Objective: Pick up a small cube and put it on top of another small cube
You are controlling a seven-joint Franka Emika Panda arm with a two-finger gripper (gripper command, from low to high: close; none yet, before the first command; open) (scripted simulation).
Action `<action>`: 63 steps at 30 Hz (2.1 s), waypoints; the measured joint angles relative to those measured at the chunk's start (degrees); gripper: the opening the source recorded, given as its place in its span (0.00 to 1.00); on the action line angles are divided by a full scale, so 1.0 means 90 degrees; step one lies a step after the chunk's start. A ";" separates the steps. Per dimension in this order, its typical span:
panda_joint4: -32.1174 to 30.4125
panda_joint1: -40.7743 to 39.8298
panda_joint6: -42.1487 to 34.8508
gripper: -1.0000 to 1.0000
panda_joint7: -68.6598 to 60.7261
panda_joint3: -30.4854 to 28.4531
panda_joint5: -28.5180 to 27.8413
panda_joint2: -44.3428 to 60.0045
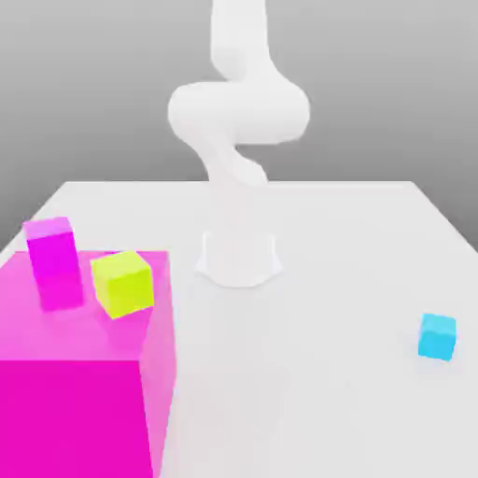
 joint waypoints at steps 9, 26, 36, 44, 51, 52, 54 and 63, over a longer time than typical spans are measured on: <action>-0.0881 0.1324 0.1147 0.50 -0.0896 0.0801 0.0205 0.2095; -0.2005 0.3578 0.3442 0.50 -0.0666 0.1410 -0.1630 0.6102; -0.1883 0.3990 0.3885 0.00 -0.0323 0.0908 -0.2076 0.6671; -0.1964 0.3415 0.2789 0.00 -0.1016 0.1495 -0.1055 0.5322; -0.1758 0.2148 0.2068 0.00 0.0351 0.0861 -0.1634 0.4251; -0.1734 0.1983 0.1979 0.00 0.0545 0.0789 -0.1702 0.4104; -0.1689 0.1691 0.1811 0.00 0.0921 0.0638 -0.1822 0.3818; -0.1531 0.0165 0.1256 0.00 0.2523 -0.0266 -0.2222 0.2771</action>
